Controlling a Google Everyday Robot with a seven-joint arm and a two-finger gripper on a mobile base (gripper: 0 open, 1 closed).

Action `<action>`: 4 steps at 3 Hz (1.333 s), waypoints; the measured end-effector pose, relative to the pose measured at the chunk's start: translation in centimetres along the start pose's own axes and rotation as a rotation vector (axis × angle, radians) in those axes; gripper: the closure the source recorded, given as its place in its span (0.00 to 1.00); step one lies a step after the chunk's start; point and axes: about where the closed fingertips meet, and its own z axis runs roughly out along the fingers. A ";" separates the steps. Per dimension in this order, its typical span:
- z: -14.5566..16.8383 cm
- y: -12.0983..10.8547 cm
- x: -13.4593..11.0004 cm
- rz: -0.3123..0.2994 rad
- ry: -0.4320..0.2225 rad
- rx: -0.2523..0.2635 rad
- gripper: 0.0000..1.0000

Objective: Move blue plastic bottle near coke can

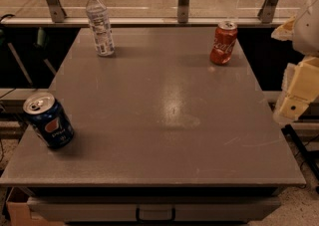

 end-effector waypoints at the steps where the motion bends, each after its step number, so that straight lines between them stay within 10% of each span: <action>1: 0.0 0.0 0.0 0.000 0.000 0.000 0.00; 4: 5.2 -5.7 -16.8 -0.129 -0.289 -0.010 0.00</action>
Offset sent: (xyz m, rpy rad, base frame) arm 0.0440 0.0741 -0.0047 0.0858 -0.0183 0.0899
